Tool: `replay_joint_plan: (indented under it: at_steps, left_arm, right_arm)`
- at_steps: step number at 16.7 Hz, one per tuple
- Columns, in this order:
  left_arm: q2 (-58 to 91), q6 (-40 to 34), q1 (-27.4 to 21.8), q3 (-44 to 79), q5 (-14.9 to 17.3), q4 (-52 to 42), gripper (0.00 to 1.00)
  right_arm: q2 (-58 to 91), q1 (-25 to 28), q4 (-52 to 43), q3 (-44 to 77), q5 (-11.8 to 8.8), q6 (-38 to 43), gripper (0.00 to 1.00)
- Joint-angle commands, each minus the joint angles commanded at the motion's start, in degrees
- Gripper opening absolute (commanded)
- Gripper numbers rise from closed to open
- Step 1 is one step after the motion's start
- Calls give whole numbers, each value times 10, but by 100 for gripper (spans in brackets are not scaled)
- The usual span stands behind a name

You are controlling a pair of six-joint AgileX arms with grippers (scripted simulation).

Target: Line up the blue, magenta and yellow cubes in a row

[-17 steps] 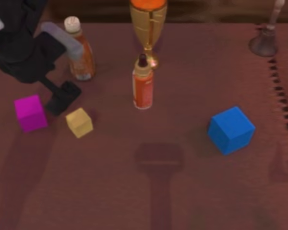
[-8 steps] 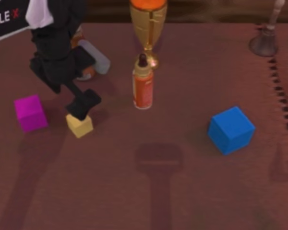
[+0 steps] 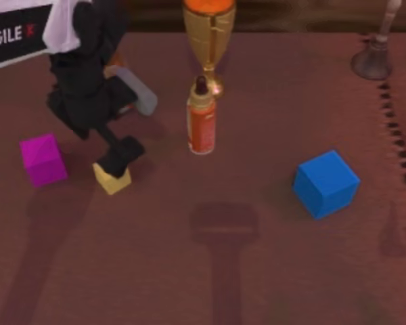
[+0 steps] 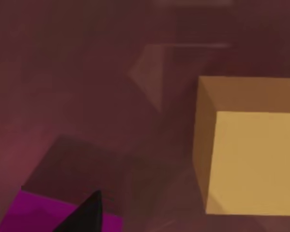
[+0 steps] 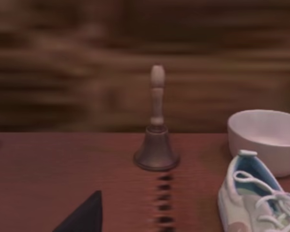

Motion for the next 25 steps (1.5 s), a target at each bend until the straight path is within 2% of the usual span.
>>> replay_joint_plan:
  at_steps: [5,10,23,25]
  left_arm:
    - [46,0,0,-62,0,113,100]
    - [54,0,0,-70,1,126,100]
    - [54,0,0,-70,1,126,2]
    - [54,0,0,-70,1,126,0]
  right_arm:
    - [0,0,0,0,0,0,100]
    - [0,0,0,0,0,0,100]
    - [0,0,0,0,0,0,100]
    - [0,0,0,0,0,0,100]
